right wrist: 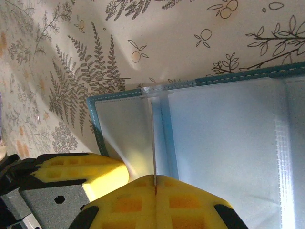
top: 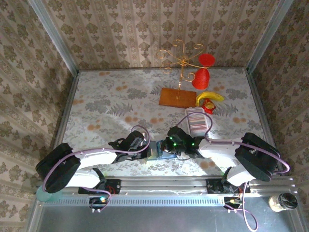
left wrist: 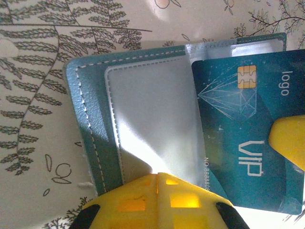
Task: Put the credit cards into the card holder
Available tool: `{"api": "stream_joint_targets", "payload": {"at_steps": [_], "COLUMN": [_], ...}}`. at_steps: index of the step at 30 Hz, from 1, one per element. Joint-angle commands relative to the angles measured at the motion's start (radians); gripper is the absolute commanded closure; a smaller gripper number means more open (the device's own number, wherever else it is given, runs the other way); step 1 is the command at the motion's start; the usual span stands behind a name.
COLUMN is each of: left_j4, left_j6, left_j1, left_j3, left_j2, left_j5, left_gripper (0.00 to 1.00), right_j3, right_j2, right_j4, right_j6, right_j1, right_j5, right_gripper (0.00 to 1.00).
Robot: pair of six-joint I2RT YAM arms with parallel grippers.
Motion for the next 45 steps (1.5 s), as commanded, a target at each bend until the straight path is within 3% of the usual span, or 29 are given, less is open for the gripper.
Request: {"api": "stream_joint_targets", "payload": {"at_steps": [1, 9, 24, 45], "left_j4": [-0.025, -0.024, -0.031, -0.033], "left_j6": [-0.004, -0.008, -0.011, -0.014], "left_j1": [-0.012, -0.018, -0.027, -0.034], "left_j3": [-0.024, -0.024, -0.02, -0.015], "left_j2": [0.009, 0.007, 0.008, 0.009], "left_j5": [-0.012, -0.014, -0.021, -0.029], "left_gripper": [1.0, 1.0, 1.0, 1.0], "right_j3": [-0.015, -0.055, -0.049, -0.093], "right_j2": [-0.003, -0.013, -0.005, -0.006], "right_j4": [0.048, 0.086, 0.109, 0.141], "right_j6": [0.039, 0.073, -0.049, 0.025], "right_j1": [0.003, -0.001, -0.03, -0.039], "right_j5": [-0.017, 0.016, -0.039, -0.115], "right_gripper": [1.0, 1.0, 1.0, 1.0]}}
